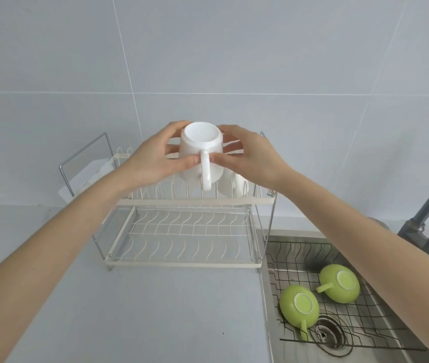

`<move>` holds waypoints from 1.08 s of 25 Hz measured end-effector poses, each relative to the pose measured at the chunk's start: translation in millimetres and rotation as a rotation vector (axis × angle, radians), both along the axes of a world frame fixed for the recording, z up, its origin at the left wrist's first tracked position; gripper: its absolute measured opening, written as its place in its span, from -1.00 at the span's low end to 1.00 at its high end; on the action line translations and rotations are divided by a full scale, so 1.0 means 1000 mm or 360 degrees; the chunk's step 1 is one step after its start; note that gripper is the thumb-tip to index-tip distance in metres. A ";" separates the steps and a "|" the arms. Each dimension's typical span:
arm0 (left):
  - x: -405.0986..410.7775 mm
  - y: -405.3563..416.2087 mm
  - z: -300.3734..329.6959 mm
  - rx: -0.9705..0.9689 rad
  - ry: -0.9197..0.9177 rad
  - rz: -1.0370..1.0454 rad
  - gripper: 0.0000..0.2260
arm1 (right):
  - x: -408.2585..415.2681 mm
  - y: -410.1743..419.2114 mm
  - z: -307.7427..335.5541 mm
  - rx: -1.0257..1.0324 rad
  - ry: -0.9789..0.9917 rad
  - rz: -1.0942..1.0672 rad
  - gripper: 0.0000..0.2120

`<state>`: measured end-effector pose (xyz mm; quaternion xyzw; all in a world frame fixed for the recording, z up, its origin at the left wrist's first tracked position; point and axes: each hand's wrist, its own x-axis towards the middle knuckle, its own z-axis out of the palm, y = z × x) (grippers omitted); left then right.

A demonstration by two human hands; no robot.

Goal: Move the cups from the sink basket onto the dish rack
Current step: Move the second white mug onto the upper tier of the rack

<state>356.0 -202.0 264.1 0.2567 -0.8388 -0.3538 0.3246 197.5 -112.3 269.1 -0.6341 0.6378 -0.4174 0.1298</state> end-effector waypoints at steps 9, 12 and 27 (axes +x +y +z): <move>-0.006 -0.102 -0.017 0.0267 -0.0270 0.0001 -0.54 | -0.002 -0.105 -0.017 0.0365 0.0277 -0.0031 -0.49; -0.011 -0.117 -0.038 0.0310 -0.0368 0.0011 -0.53 | -0.003 -0.127 -0.035 0.0562 0.0375 -0.0021 -0.43; -0.018 -0.127 -0.059 0.0390 -0.0749 0.0024 -0.49 | -0.006 -0.134 -0.060 0.0772 0.0615 0.0048 -0.47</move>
